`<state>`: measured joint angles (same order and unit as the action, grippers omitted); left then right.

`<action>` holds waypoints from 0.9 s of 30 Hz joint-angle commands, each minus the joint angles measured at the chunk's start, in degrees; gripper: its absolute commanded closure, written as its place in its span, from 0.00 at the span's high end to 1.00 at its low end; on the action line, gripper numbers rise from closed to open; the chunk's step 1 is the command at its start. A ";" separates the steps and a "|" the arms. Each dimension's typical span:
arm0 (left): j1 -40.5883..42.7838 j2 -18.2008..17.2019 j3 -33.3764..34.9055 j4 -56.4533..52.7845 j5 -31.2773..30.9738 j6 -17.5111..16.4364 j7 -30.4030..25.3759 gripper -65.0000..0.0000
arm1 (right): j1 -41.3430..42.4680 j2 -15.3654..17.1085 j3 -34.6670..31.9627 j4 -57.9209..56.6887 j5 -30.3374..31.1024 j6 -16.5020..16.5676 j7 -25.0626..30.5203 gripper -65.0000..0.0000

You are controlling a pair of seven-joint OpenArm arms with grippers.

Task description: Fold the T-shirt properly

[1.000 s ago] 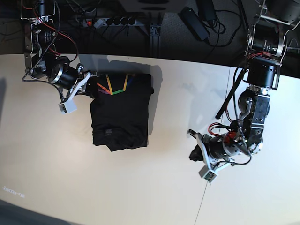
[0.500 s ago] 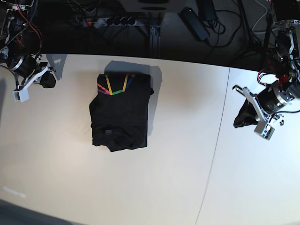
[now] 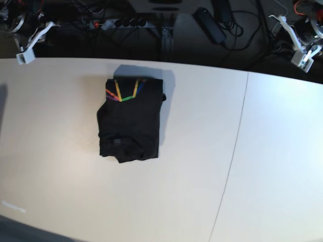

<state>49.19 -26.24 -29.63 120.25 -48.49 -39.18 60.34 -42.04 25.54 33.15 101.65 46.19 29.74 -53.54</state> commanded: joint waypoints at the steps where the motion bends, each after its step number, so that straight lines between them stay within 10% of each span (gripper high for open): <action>1: 2.51 -0.74 -0.50 0.76 -0.17 -0.82 -0.70 0.00 | -1.79 0.87 0.59 0.76 0.96 2.62 0.72 0.00; 13: 10.14 -0.31 1.70 -17.51 7.50 -0.82 -10.25 0.00 | -11.58 -6.75 0.57 -9.18 -1.22 2.56 6.88 0.00; 27: -26.75 -0.22 38.69 -71.43 18.14 2.54 -9.84 0.00 | 4.94 -11.30 0.48 -50.31 -12.79 -4.04 7.28 0.00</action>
<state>22.00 -25.41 9.67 48.38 -30.57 -36.25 50.02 -36.58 13.52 33.28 50.68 33.15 27.83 -46.30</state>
